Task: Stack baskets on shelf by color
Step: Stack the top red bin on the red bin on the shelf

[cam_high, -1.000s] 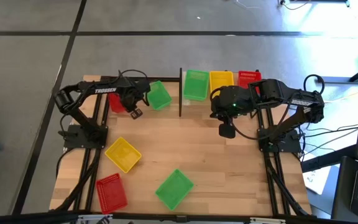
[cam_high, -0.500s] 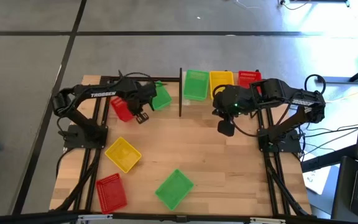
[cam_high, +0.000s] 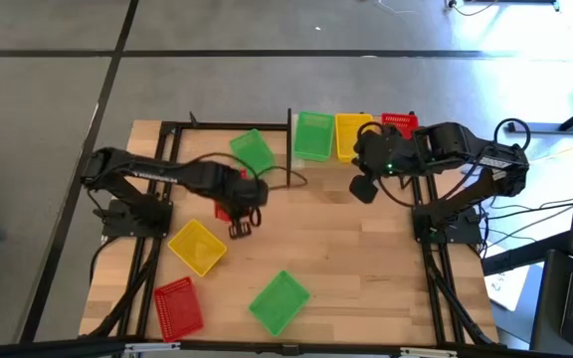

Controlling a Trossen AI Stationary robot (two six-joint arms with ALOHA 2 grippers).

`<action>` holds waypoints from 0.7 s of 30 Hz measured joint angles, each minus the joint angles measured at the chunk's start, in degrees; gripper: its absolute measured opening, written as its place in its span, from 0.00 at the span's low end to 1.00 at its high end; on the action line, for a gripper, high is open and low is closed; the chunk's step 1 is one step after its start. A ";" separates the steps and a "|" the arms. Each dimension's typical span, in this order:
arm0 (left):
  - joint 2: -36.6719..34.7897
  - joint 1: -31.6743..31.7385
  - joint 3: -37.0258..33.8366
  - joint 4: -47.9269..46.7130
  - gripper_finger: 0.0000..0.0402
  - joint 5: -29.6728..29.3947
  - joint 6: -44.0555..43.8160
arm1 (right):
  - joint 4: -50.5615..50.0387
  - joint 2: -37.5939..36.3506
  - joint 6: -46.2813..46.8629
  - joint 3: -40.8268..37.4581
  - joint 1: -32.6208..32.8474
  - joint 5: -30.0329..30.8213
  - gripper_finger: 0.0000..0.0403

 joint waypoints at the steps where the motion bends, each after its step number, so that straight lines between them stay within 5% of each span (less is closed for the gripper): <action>1: 0.00 -1.46 0.25 1.01 0.00 -0.49 0.27 | 0.00 -0.14 1.18 0.00 0.00 0.70 0.00; 11: 5.69 -10.47 0.39 11.28 0.00 -3.78 11.27 | 0.11 -0.14 4.21 0.00 0.00 4.95 0.00; 21: 17.43 -14.80 7.97 10.84 0.00 -1.94 16.69 | 0.13 -0.14 2.42 0.00 0.02 5.95 0.00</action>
